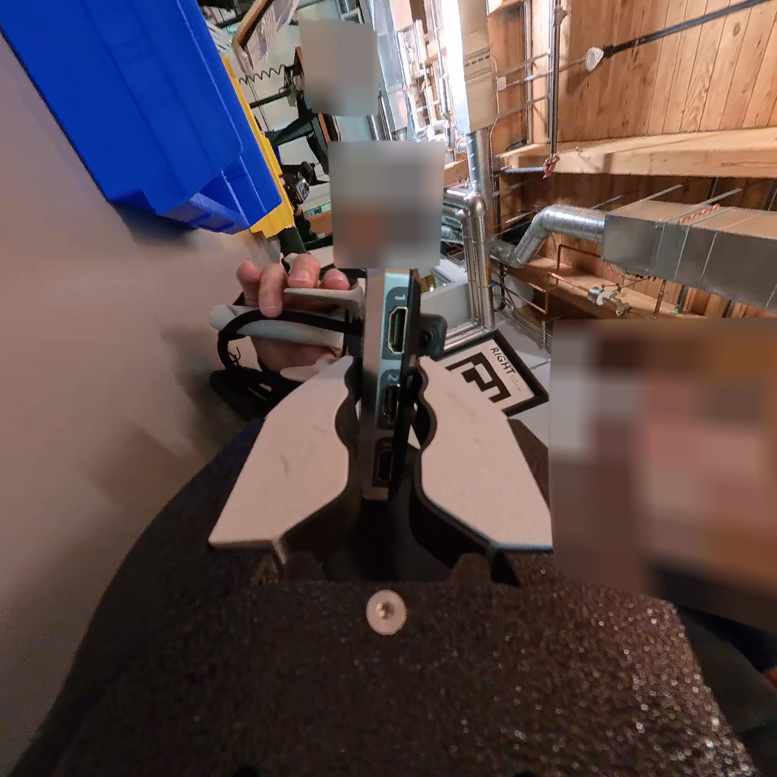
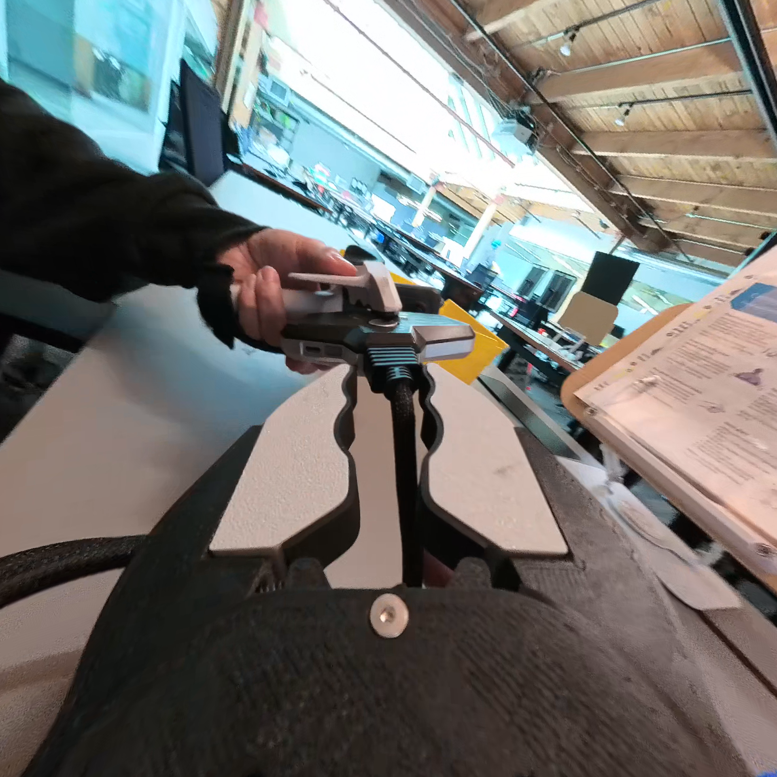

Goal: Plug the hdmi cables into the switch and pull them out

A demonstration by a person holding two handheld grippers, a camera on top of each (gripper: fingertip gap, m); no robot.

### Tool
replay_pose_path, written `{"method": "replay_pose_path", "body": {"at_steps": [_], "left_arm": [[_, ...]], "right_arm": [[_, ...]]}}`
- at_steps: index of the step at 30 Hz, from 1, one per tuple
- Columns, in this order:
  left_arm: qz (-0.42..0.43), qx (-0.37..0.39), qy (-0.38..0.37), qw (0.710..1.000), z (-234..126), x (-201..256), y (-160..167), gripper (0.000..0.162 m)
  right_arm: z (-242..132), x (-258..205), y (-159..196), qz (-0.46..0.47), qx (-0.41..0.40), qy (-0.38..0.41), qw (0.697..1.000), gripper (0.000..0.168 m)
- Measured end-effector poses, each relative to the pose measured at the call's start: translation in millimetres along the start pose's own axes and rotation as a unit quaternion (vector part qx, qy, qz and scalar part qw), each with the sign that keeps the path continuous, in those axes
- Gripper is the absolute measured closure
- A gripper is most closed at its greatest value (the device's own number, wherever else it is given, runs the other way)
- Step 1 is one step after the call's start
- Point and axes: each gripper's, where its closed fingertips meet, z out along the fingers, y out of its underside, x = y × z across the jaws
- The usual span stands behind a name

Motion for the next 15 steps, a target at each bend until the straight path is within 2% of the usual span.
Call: {"method": "replay_pose_path", "body": {"at_steps": [1,4,8,15], "left_arm": [[0.0,-0.006,-0.001,1.0,0.0,0.3,0.5,0.139],[-0.009,-0.01,0.002,1.0,0.1,2.3,0.1,0.139],[-0.021,0.008,-0.002,1.0,-0.1,-0.2,-4.0,0.139],[0.0,0.046,-0.035,0.998,-0.7,-3.8,-14.8,0.14]], "right_arm": [[-0.7,-0.8,-1.0,0.013,0.009,-0.008,1.0,0.142],[-4.5,0.2,-5.8,0.032,0.041,-0.012,0.999,0.146],[-2.8,1.4,-1.6,0.025,0.029,-0.002,0.999,0.146],[0.1,5.5,3.2,0.08,0.028,0.005,0.996,0.147]]}}
